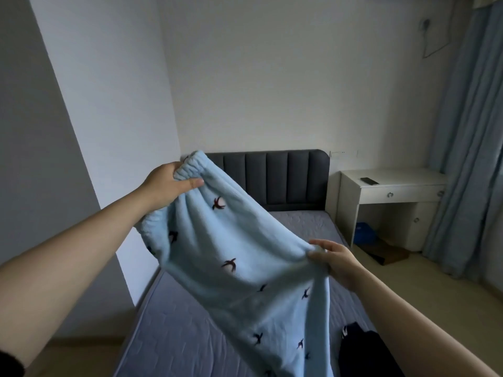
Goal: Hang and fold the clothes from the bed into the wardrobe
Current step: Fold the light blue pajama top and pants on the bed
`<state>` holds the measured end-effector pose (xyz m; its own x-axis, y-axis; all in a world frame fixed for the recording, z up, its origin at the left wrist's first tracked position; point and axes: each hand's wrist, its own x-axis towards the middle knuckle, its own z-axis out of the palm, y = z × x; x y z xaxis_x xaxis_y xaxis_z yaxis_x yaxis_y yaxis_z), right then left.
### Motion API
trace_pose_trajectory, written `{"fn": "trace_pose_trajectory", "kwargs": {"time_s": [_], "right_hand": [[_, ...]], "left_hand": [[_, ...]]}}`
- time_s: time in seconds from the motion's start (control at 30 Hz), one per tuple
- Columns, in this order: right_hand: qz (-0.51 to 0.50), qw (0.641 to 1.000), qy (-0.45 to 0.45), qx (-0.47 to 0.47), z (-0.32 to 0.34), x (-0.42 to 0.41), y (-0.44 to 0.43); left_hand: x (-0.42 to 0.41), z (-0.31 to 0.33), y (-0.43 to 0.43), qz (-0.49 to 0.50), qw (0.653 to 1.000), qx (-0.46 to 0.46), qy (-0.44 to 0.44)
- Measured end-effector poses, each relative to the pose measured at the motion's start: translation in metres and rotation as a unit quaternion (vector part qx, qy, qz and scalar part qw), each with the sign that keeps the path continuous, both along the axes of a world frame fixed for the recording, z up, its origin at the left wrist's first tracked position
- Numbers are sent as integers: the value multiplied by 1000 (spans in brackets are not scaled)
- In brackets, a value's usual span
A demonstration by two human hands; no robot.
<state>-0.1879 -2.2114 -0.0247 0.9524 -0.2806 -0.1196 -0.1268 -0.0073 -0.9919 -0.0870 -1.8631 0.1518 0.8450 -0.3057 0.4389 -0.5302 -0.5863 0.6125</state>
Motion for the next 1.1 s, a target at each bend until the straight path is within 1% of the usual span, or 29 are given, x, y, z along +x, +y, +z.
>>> {"fn": "trace_pose_trajectory", "kwargs": {"time_s": [0.07, 0.13, 0.2, 0.3, 0.4, 0.47, 0.53, 0.6, 0.63, 0.77, 0.83, 0.97, 1.1], "right_hand": [[-1, 992, 2, -127, 3, -4, -8], [-25, 966, -1, -256, 4, -6, -16], [-36, 943, 1, -331, 6, -6, -24], [-61, 917, -1, -394, 8, -9, -36], [-85, 903, -12, -420, 12, -12, -46], [-54, 891, 10, -451, 18, -13, -49], [3, 871, 61, -487, 20, -14, -50], [36, 860, 101, -500, 13, -20, -51], [34, 862, 105, -496, 9, -23, -54], [-30, 894, 79, -440, -4, -42, -69], [-47, 904, 76, -419, -8, -53, -78], [-88, 916, 76, -383, -23, -79, -99], [-130, 915, 76, -374, -30, -101, -121]], "left_hand": [[0, -3, -6, -10, 1000, 4, 9], [-1, -6, -11, -21, 999, 21, 25], [-4, -8, -12, -30, 998, 34, 53], [-7, -9, -11, -47, 994, 42, 92], [-4, -7, -19, -41, 994, 59, 85], [-1, -6, -25, -24, 996, 55, 61], [-1, -8, -31, -22, 997, 46, 53], [-2, -14, -39, -27, 997, 47, 63], [-4, -16, -42, -31, 996, 51, 68], [-13, -12, -61, -66, 994, 51, 72], [-21, -5, -79, -91, 992, 48, 76], [-42, 1, -123, -128, 986, 37, 99], [-68, 13, -171, -164, 981, 38, 101]]}}
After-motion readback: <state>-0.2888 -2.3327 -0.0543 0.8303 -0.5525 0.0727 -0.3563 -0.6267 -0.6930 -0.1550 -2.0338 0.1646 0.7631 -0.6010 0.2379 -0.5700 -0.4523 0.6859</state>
